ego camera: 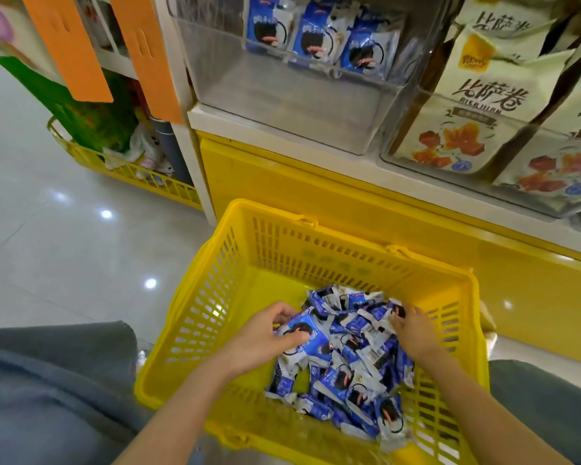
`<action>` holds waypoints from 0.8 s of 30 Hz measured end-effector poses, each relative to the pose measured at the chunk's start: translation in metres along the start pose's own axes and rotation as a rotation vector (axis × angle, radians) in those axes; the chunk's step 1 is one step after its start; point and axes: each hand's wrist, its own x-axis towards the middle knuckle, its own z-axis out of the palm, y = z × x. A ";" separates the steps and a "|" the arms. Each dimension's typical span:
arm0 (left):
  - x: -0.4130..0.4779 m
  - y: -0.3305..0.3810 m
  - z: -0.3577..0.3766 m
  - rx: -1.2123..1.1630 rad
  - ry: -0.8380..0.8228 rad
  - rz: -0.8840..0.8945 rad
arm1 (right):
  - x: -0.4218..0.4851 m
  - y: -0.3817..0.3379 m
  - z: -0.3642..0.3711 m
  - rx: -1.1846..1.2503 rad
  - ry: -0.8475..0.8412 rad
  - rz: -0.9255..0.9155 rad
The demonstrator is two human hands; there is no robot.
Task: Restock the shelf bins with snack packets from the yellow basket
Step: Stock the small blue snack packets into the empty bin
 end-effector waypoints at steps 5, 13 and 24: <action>0.006 0.000 0.002 -0.004 0.061 -0.024 | 0.009 -0.002 0.011 -0.136 -0.015 0.052; 0.008 0.006 0.006 -0.118 0.178 -0.061 | -0.002 -0.010 0.013 -0.100 -0.047 0.049; -0.003 0.027 -0.001 -0.263 0.396 -0.108 | -0.065 -0.095 -0.058 0.440 -0.164 -0.325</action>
